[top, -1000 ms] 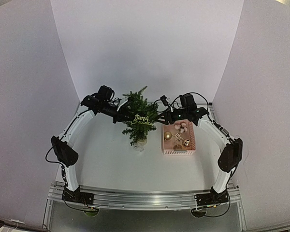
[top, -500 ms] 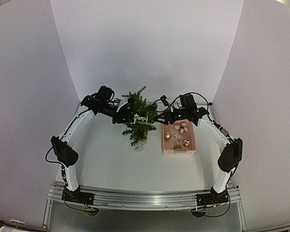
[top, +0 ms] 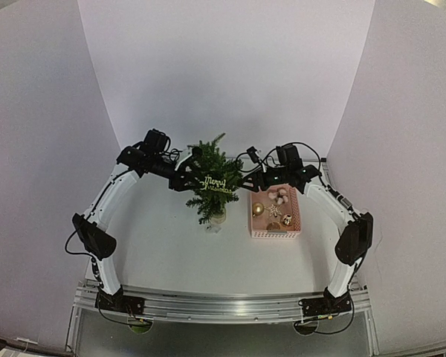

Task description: Decorate the small christmas tree

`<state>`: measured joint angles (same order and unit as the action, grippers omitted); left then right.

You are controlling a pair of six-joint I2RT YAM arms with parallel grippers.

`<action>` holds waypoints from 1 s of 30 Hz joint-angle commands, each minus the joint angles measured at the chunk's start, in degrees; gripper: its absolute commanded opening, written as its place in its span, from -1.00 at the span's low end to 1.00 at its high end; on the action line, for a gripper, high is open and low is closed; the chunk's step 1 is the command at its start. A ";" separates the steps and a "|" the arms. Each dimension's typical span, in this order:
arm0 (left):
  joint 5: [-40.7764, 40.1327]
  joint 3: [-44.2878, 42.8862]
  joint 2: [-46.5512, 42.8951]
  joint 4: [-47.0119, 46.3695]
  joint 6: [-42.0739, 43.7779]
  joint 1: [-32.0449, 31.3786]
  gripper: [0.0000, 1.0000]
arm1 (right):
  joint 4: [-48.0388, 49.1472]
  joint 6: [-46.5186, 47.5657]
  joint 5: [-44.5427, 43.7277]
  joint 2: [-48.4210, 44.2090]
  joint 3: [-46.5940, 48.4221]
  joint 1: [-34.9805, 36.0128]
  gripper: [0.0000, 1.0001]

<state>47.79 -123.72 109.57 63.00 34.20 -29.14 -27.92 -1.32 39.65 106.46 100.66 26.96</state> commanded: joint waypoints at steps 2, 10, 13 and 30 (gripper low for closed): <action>0.53 -0.62 -4.87 0.08 0.36 0.62 0.15 | 0.28 0.33 0.00 -4.01 1.78 -0.02 0.16; 2.19 -0.79 -6.61 0.39 -0.59 1.32 0.25 | 0.24 0.02 -2.44 -6.97 2.27 -0.84 0.23; 2.96 -0.86 -6.87 -0.35 -2.69 2.52 0.28 | 0.24 -1.08 -3.23 -7.76 2.03 -1.82 0.24; -1.06 12.23 -16.71 -13.53 -22.54 18.22 0.59 | -18.02 -11.74 -37.82 -4.91 0.31 -7.47 0.29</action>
<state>48.61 -116.16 97.22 54.85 17.41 -13.05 -35.71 -13.01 11.46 95.64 96.82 19.03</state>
